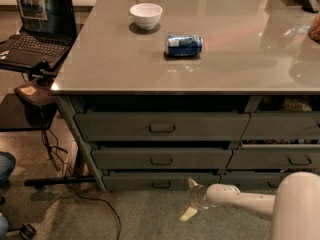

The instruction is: Open bottom drawer

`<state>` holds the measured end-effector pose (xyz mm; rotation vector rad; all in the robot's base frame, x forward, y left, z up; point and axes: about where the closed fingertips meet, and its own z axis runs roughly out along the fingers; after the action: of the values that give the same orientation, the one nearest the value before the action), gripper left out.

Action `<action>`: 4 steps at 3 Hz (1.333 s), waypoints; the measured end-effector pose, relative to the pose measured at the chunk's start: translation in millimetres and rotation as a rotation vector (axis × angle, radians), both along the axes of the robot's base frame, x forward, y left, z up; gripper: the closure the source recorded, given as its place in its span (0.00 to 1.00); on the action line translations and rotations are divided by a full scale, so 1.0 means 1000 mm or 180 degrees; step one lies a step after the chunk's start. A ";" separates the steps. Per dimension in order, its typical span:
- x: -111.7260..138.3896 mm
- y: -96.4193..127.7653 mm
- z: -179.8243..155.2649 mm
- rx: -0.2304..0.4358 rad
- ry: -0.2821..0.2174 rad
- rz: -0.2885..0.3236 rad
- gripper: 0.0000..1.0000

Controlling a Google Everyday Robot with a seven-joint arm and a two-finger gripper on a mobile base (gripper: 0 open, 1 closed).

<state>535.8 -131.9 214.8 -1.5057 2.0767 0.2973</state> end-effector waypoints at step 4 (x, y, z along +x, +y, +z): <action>0.109 -0.002 -0.022 -0.0134 -0.0429 -0.0124 0.00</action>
Offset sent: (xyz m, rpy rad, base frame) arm 0.0413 -0.0012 -0.0137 -0.0330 -0.0486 -0.0066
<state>645.3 -134.2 192.6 -1.4660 2.0143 0.1342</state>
